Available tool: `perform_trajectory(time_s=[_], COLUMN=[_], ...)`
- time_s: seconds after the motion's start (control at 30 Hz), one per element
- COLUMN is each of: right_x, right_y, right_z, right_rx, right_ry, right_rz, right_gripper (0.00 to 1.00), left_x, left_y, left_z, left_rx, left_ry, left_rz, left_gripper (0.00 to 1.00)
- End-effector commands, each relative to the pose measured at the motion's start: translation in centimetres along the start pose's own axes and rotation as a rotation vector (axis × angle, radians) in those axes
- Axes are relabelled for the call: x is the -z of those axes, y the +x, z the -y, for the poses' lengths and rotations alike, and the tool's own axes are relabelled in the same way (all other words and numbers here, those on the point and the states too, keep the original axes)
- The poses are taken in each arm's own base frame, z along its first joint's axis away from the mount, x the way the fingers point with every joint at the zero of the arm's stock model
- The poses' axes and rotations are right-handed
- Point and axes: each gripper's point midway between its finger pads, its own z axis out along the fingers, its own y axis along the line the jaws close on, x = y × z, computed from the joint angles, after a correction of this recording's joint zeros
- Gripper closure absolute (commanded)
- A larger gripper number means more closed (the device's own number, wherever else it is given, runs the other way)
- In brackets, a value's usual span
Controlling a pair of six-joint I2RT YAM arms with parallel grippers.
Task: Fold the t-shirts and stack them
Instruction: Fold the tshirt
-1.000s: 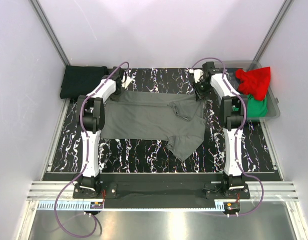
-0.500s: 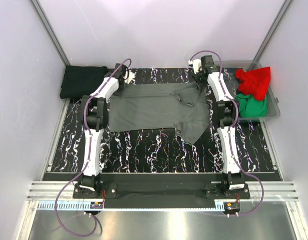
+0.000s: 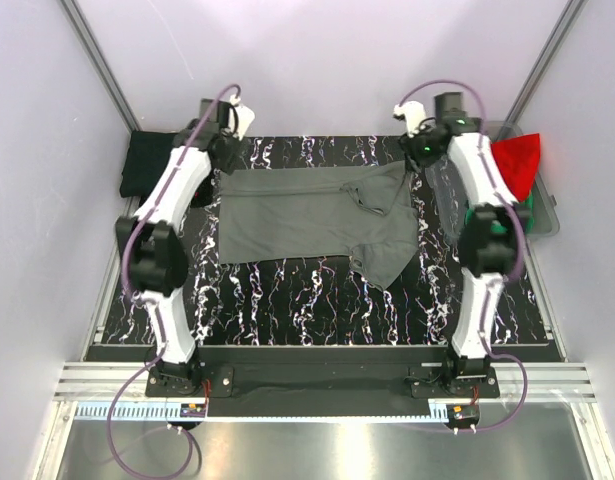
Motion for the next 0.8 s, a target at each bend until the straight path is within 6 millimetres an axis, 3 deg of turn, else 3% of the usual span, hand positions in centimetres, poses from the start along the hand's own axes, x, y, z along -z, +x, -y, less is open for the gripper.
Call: perform_trajectory(time_s=[0.0, 0.07, 0.1, 0.13, 0.17, 0.23, 0.27, 0.3, 0.37, 0.4, 0.5, 0.6, 0.77], right_x=[6.7, 6.9, 7.3, 7.2, 6.4, 7.4, 6.8, 7.5, 7.1, 7.1, 6.5, 6.1, 5.3], right_y=[-0.7, 1.7, 4.3, 5.6, 9.3, 10.5, 13.2, 13.3, 13.5, 15.1, 15.8, 16.2, 16.1], right_z=[-5.0, -7.3, -9.8, -11.5, -13.6, -16.2, -18.0, -18.9, -20.8, -22.0, -24.2, -25.8, -26.2], right_rx=[0.194, 0.280, 0.296, 0.338, 0.402, 0.536, 0.553, 0.606, 0.707, 0.728, 0.789, 0.807, 0.796], right_ry=[-0.141, -0.206, -0.265, -0.301, -0.359, -0.386, -0.423, -0.410, -0.401, -0.413, -0.432, -0.467, -0.477], right_rz=[0.159, 0.150, 0.131, 0.116, 0.061, 0.087, 0.065, 0.094, 0.143, 0.141, 0.166, 0.157, 0.126], right_gripper=[0.52, 0.53, 0.53, 0.53, 0.53, 0.53, 0.54, 0.53, 0.53, 0.53, 0.51, 0.51, 0.51], left_x=[3.3, 3.0, 2.9, 3.0, 2.8, 2.7, 2.5, 2.4, 2.2, 2.1, 2.0, 1.8, 2.1], left_y=[1.2, 3.6, 4.4, 5.1, 6.2, 6.9, 7.5, 7.7, 8.1, 8.1, 8.4, 8.9, 9.6], left_z=[2.1, 3.5, 4.2, 4.8, 5.7, 6.4, 6.8, 6.9, 7.2, 7.2, 7.1, 7.3, 7.7], left_rx=[0.006, 0.023, 0.028, 0.039, 0.038, 0.039, 0.040, 0.042, 0.047, 0.048, 0.045, 0.047, 0.058], left_ry=[0.095, 0.127, 0.147, 0.164, 0.190, 0.204, 0.209, 0.212, 0.217, 0.215, 0.208, 0.208, 0.214], left_rz=[0.023, -0.030, -0.051, -0.062, -0.083, -0.102, -0.118, -0.122, -0.132, -0.135, -0.142, -0.157, -0.166], left_gripper=[0.33, 0.32, 0.32, 0.32, 0.32, 0.33, 0.33, 0.33, 0.34, 0.34, 0.34, 0.35, 0.35])
